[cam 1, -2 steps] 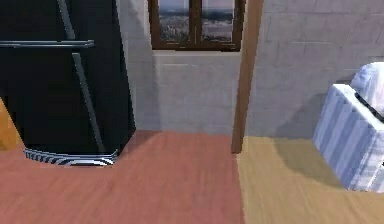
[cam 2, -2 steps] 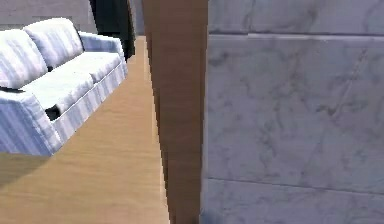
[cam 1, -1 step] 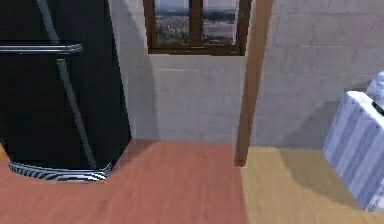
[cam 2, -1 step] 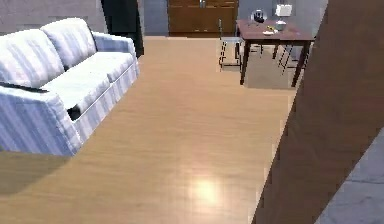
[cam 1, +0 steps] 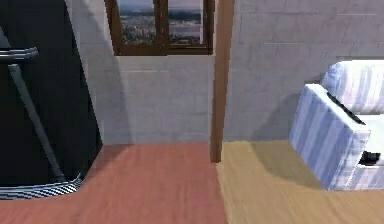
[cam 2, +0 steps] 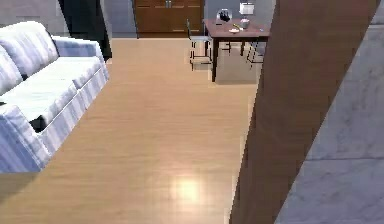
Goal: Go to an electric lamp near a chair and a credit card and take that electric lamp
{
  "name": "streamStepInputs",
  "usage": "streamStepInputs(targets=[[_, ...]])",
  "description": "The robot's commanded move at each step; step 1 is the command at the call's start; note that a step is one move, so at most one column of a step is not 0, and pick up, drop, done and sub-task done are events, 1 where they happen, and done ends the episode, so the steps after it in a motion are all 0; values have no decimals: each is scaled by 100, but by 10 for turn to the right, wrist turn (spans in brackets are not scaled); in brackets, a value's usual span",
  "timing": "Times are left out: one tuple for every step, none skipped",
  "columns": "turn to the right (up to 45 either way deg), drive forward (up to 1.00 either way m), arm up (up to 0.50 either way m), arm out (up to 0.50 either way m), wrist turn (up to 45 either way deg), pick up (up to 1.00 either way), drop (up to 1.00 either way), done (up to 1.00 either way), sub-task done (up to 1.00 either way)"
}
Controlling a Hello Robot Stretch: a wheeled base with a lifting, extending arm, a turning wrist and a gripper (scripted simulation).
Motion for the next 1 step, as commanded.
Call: streamStepInputs(targets=[[0,25,0,0,0,0,0,0,0]])
